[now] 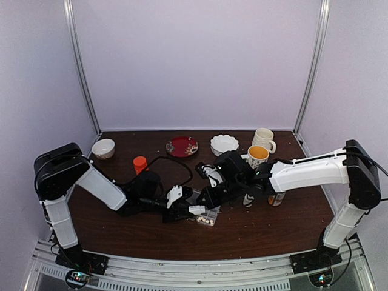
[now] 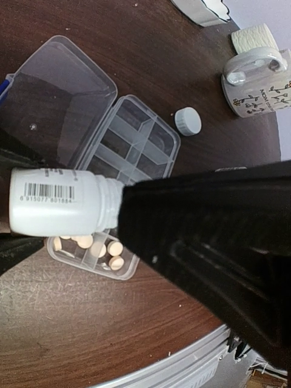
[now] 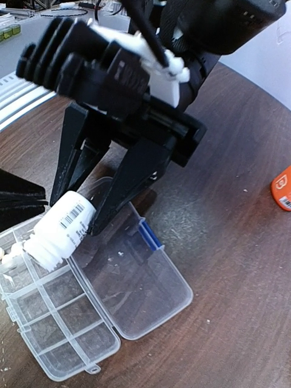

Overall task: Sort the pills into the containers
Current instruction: Pour the pill into the compartment of the pill container.

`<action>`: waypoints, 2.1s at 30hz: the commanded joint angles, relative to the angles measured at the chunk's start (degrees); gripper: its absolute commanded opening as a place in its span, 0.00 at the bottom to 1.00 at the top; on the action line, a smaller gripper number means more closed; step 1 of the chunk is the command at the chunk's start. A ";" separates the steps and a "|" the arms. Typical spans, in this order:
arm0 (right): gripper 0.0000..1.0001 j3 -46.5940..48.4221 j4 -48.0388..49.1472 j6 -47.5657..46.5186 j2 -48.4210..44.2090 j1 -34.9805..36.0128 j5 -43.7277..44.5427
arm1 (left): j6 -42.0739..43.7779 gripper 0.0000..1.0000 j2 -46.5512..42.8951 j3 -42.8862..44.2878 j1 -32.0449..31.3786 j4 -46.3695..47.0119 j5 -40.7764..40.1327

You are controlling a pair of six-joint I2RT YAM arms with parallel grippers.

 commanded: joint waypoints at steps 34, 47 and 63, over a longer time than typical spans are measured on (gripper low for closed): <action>0.00 -0.42 0.59 -0.97 1.92 1.65 2.65 | -1.91 0.00 -5.52 -1.03 -1.85 -1.16 -4.08; 0.00 -2.41 4.42 -0.10 -0.13 1.83 2.47 | -2.14 0.00 -5.62 -0.47 -2.20 -2.66 -5.07; 0.00 3.15 -4.74 -2.69 0.18 1.81 6.28 | -2.12 0.00 -5.29 -0.33 -2.36 -2.52 -4.95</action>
